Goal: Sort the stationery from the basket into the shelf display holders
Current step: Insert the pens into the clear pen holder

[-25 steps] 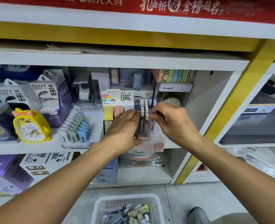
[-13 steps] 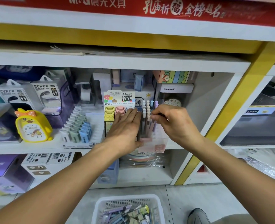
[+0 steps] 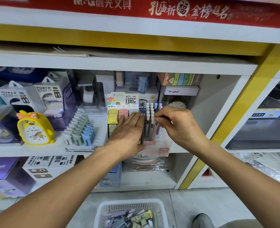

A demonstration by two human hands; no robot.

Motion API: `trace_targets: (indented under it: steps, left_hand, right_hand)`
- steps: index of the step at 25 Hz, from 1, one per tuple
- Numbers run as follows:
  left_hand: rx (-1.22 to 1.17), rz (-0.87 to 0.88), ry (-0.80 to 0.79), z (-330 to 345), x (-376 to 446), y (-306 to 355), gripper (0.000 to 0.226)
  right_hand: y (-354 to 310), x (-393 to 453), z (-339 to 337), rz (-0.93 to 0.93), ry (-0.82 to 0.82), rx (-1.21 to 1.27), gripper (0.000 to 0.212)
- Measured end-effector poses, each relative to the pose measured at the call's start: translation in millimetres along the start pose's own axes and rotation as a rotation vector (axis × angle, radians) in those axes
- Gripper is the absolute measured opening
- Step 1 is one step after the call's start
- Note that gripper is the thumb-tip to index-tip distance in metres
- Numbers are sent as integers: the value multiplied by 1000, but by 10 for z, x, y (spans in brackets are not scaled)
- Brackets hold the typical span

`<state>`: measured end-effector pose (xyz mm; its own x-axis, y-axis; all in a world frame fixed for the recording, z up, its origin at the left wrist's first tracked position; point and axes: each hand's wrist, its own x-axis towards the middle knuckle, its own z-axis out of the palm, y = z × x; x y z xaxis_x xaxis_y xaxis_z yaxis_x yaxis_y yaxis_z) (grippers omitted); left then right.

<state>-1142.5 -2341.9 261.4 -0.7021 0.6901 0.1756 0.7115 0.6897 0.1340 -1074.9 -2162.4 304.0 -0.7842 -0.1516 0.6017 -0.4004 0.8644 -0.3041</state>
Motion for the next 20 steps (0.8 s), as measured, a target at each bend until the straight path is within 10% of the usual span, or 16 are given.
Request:
trace_targets:
  steps: [15,20]
  left_hand:
    - [-3,-24,-23,12,4,-18,107]
    - [0,-26,-43,17,11,-20,108]
  right_hand:
    - [37,-83,159,75,-97,-54,14]
    - [64,-266,149,209,-389,-252,23]
